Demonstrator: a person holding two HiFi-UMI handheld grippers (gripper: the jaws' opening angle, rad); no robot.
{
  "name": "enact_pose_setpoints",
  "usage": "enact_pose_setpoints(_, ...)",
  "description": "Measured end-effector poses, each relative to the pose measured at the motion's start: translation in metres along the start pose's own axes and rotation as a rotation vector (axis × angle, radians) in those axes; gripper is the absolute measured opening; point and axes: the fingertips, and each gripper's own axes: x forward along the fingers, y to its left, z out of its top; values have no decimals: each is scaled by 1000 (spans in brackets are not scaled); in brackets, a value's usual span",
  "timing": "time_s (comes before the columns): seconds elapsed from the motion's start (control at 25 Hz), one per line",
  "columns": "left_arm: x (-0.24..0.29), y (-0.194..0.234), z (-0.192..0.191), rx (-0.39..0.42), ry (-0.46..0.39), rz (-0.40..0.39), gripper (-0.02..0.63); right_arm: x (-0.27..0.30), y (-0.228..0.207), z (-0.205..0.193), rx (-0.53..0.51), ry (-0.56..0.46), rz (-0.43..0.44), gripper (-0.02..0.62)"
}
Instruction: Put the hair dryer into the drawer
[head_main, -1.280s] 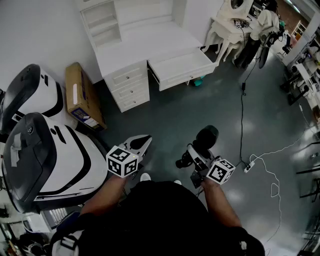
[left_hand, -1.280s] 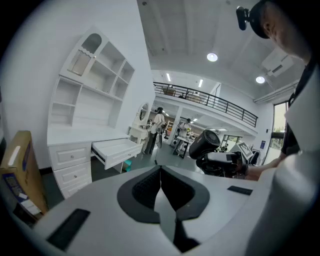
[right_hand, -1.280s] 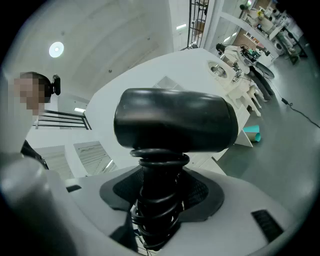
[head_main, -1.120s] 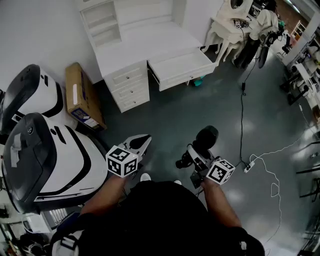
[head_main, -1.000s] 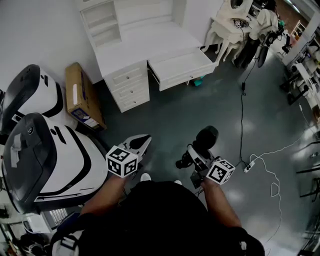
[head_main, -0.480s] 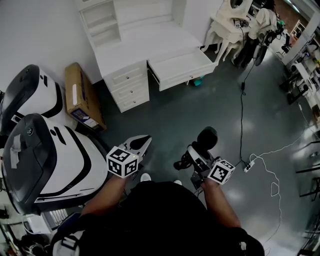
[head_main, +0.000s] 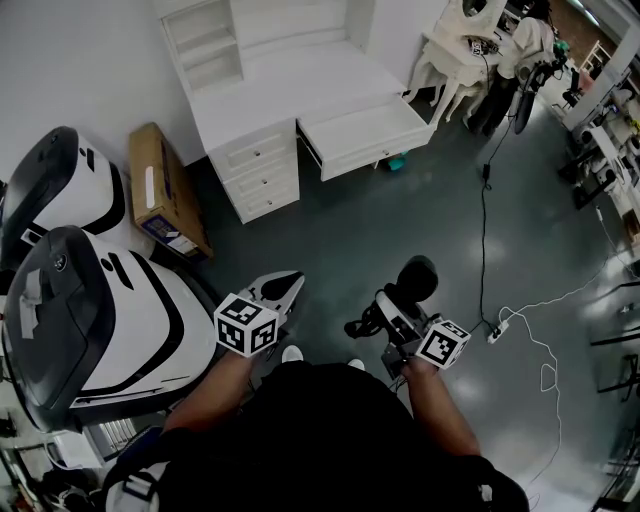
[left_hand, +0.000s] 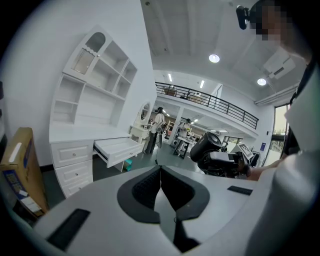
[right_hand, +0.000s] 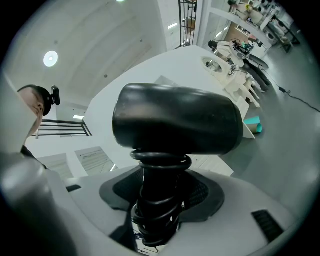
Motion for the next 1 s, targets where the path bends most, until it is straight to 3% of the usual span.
enact_pose_setpoints(0.68,-35,56,-7,23,40,-55,11,48,17,-30,-4,-40,-60,239)
enact_pose_setpoints(1.0,-28,72,-10,11,67,-78,11,59,13,-33,4,-32,-93,241)
